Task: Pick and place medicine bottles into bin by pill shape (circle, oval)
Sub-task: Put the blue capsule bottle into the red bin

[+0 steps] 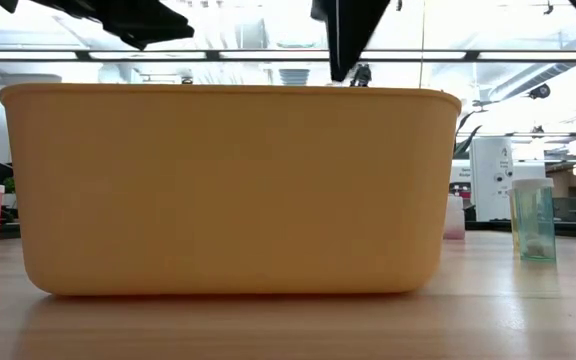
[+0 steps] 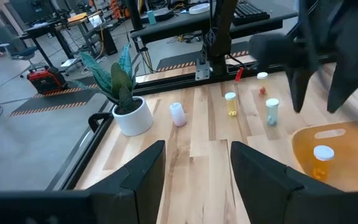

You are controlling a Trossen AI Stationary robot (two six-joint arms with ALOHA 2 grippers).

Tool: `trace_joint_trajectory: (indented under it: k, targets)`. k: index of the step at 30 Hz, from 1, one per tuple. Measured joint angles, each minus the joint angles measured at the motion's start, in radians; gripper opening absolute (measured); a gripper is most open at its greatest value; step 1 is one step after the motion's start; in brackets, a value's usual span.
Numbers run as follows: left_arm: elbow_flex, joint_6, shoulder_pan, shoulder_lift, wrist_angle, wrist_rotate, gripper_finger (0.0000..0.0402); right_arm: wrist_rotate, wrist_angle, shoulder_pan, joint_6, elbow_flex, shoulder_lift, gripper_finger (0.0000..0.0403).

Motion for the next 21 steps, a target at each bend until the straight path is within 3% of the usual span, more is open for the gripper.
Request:
trace_joint_trajectory:
  k: [6,11,16,21]
  targets:
    - [0.0,-0.001,0.0,0.003,0.014,0.0,0.0167,0.069,0.103,0.0,-0.097,-0.087,-0.084,0.0188]
    - [0.0,-0.012,0.0,0.005,0.02,0.0,0.0167,0.114,0.282,0.001,-0.154,-0.279,-0.22,0.0178]
    - [0.0,-0.018,0.0,0.005,0.031,0.0,0.0167,0.123,0.609,0.001,-0.219,-0.566,-0.401,0.0178]
    - [0.0,-0.02,0.0,0.024,0.098,0.0,0.0167,0.15,1.015,-0.007,-0.385,-0.865,-0.566,0.0178]
